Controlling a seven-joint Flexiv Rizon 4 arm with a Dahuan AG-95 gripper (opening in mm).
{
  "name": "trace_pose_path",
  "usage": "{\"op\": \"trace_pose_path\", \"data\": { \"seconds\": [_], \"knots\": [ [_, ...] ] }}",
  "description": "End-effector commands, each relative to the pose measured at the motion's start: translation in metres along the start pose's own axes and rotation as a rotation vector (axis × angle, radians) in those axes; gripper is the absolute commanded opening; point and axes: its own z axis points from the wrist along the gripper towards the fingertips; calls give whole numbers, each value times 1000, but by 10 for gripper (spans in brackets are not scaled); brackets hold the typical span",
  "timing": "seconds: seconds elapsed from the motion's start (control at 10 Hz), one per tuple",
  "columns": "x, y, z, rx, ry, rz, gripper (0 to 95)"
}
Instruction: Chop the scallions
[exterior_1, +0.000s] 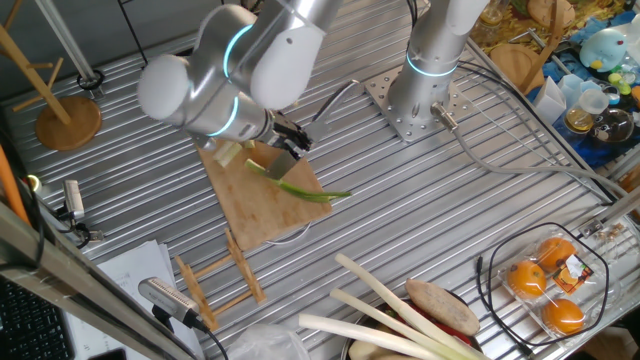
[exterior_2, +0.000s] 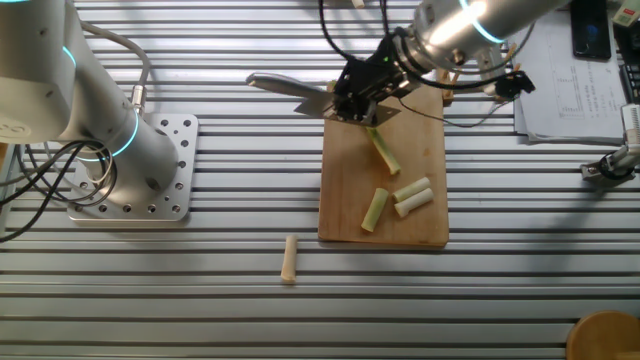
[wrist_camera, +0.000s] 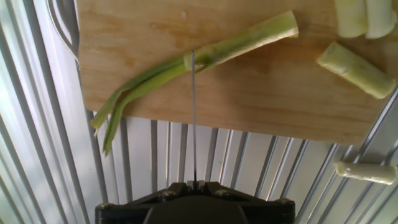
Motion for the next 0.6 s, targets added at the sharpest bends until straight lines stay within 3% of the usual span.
{"op": "trace_pose_path", "data": {
  "seconds": [0.1,0.3,0.6],
  "knots": [
    [-2,-3,-4,5,-6,9,0],
    [-5,-8,-10,-8,6,1,0],
    [13,0,-14,-31,82,-20,0]
  ]
}}
